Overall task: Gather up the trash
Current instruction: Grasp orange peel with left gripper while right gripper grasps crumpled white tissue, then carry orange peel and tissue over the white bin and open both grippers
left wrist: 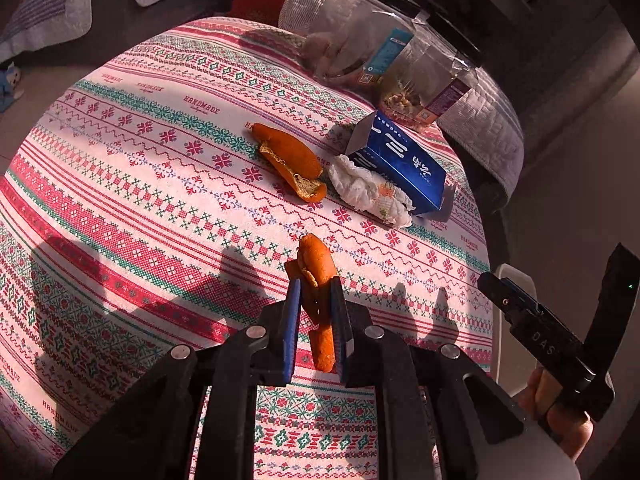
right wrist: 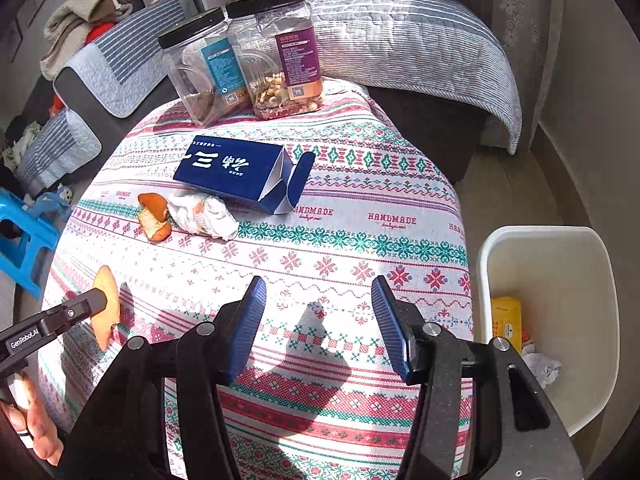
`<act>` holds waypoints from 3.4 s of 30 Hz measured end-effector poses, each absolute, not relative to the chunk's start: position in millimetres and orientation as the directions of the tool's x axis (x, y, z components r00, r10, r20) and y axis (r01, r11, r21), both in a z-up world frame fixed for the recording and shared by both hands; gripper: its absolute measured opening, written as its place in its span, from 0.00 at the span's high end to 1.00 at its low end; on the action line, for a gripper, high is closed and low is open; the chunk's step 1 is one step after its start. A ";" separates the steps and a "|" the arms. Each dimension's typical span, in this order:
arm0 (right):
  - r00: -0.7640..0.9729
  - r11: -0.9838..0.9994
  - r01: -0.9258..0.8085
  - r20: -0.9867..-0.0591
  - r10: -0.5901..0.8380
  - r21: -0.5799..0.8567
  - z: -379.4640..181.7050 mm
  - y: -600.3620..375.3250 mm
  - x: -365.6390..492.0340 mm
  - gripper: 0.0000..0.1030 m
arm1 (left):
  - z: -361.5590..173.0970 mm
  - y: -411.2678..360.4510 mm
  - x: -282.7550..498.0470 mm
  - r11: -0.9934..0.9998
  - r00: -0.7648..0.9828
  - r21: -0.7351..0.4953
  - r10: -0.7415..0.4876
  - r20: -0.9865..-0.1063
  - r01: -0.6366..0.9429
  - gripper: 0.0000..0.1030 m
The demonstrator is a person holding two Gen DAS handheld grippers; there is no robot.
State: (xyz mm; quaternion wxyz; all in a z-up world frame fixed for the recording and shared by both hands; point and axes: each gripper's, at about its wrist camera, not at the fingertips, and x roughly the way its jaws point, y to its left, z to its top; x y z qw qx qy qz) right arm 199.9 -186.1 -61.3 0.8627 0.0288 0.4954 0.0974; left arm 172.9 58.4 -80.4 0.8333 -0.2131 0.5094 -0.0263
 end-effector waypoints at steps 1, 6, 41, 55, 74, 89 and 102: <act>0.490 0.975 -0.164 -0.845 0.213 0.151 -63.7 -172.7 203.0 0.49 | -77.9 64.5 171.3 0.903 0.487 -0.390 -0.263 -0.833 -0.180 0.86; 0.486 0.945 -0.275 -0.823 0.295 0.177 -73.3 -117.2 221.3 0.49 | -75.2 80.7 166.6 0.894 0.486 -0.396 -0.258 -0.835 -0.207 0.86; 0.523 0.943 -0.282 -0.795 0.307 0.178 -26.0 -101.7 200.4 0.80 | -44.5 73.8 157.1 0.895 0.561 -0.417 -0.266 -0.784 -0.158 0.86; 0.636 0.977 -0.100 -0.743 0.208 0.188 32.0 -239.8 156.9 0.80 | -28.1 -8.1 151.2 0.899 0.564 -0.438 -0.361 -0.742 0.000 0.86; 0.589 0.919 0.279 -0.805 0.066 0.279 21.9 -409.3 127.8 0.79 | -43.6 -205.0 148.5 0.833 0.440 -0.503 -0.550 -0.710 0.229 0.86; 0.536 0.868 0.411 -0.844 0.017 0.278 5.1 -441.0 125.8 0.55 | -87.4 -232.5 154.7 0.835 0.353 -0.507 -0.551 -0.757 0.215 0.58; 0.512 0.923 0.322 -0.859 0.017 0.210 0.2 -388.4 151.9 0.48 | -63.7 -66.1 175.2 0.930 0.440 -0.368 -0.336 -0.833 0.013 0.58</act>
